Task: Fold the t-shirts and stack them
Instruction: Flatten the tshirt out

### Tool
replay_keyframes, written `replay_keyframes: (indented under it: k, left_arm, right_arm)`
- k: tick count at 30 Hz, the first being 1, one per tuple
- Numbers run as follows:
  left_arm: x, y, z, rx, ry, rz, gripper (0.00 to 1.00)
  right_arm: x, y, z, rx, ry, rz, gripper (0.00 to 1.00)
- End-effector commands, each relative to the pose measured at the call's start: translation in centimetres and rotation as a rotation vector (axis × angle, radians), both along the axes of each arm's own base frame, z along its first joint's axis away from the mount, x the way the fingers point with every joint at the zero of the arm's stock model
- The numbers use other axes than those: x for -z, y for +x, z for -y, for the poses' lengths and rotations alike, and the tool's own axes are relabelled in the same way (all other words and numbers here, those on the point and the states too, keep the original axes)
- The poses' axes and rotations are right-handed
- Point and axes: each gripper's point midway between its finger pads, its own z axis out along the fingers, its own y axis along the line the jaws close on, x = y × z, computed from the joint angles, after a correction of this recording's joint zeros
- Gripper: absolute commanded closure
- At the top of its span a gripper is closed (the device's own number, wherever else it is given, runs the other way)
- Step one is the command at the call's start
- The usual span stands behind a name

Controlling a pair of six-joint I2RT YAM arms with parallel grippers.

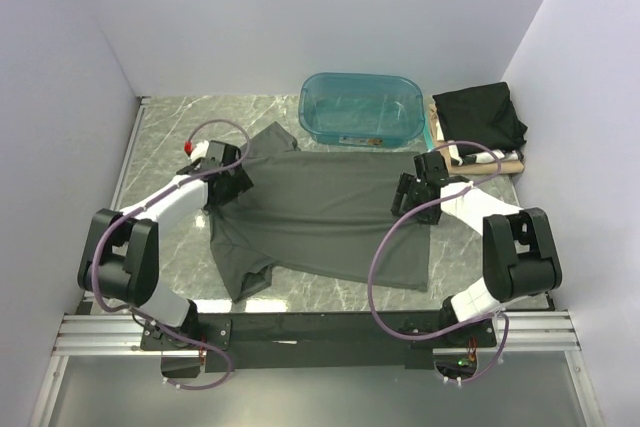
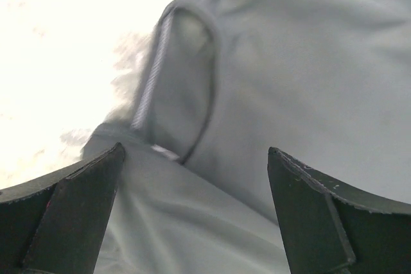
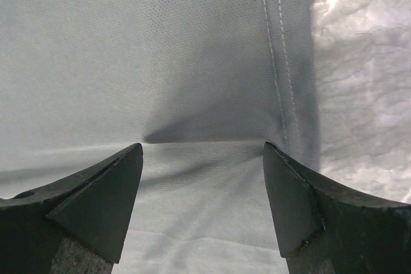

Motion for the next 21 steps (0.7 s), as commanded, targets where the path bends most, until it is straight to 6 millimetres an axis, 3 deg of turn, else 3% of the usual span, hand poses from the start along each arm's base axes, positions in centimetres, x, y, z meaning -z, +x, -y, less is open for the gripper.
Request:
replay_keyframes:
  k: [1, 4, 6, 9, 10, 12, 13, 14, 16, 17, 21]
  left_arm:
    - [-2.5, 1.6, 0.8, 0.057, -0.013, 0.058, 0.01]
    - [-3.8, 0.2, 1.1, 0.058, -0.045, 0.083, 0.01]
    - [-4.2, -1.7, 0.8, 0.048, -0.066, 0.082, 0.01]
    - [-3.9, -4.7, 0.3, -0.009, -0.096, 0.066, 0.01]
    - [-4.4, -5.4, 0.3, -0.04, -0.134, 0.088, 0.01]
    - [-3.0, -7.4, 0.2, -0.062, -0.164, 0.061, 0.01]
    - [-3.6, -7.9, 0.8, -0.055, -0.215, 0.088, 0.0]
    - [-2.5, -9.0, 1.0, -0.044, -0.232, 0.066, 0.01]
    - [-2.9, -9.3, 1.8, -0.019, -0.293, 0.111, 0.0]
    - [-1.8, -10.2, 2.3, 0.0, -0.324, 0.089, 0.01]
    - [-1.2, -10.8, 3.7, 0.036, -0.412, 0.109, 0.01]
  right_arm:
    - [-2.7, 0.9, 0.2, -0.046, -0.045, 0.087, 0.18]
    - [-5.7, 1.0, -2.0, -0.152, -0.081, 0.185, 0.18]
    - [-7.2, 0.8, -3.5, -0.207, -0.113, 0.228, 0.17]
    - [-10.0, -0.7, -9.6, -0.381, -0.021, 0.318, 0.17]
    - [-11.0, -2.1, -13.3, -0.488, 0.036, 0.369, 0.17]
    - [-12.0, -4.5, -17.8, -0.63, 0.127, 0.41, 0.18]
    - [-12.8, -6.7, -21.6, -0.745, 0.196, 0.445, 0.18]
    - [-12.8, -8.2, -23.5, -0.807, 0.232, 0.45, 0.18]
    - [-12.8, -10.3, -27.4, -0.912, 0.299, 0.45, 0.2]
    - [-12.5, -12.9, -29.7, -0.999, 0.322, 0.437, 0.21]
    - [-10.5, -15.5, -34.4, -1.13, 0.202, 0.42, 0.24]
